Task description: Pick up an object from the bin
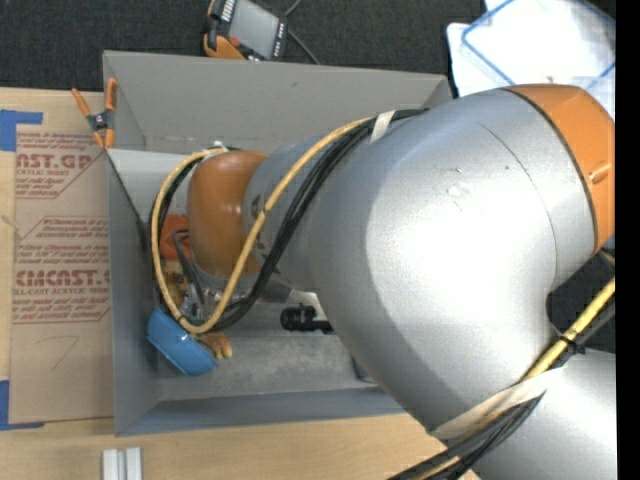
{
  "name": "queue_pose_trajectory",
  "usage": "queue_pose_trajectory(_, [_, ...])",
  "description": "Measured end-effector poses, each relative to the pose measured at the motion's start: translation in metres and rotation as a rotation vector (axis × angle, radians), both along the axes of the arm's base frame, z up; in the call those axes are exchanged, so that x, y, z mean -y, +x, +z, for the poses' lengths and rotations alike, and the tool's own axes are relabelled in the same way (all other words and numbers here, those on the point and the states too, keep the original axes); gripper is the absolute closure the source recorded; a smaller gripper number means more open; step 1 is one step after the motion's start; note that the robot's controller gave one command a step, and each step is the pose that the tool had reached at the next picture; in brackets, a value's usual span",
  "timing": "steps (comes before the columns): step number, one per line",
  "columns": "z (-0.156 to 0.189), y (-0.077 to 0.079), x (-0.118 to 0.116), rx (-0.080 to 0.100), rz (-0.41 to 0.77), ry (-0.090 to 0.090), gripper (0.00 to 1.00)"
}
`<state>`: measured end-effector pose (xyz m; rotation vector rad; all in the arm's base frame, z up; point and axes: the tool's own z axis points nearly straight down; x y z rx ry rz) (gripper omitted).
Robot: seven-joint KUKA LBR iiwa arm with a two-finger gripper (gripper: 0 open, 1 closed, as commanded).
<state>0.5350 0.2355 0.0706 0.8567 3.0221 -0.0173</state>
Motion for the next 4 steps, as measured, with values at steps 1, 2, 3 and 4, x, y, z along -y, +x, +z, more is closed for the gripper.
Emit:
queue_pose_trajectory(1, [0.000,0.000,0.000,0.000,0.000,0.000,1.00])
queue_pose_trajectory(2, [0.024,-0.002,0.000,-0.006,0.000,0.001,1.00])
queue_pose_trajectory(3, [0.048,-0.002,-0.002,-0.002,0.002,0.004,1.00])
queue_pose_trajectory(4, [0.063,-0.002,-0.002,-0.003,0.002,0.004,1.00])
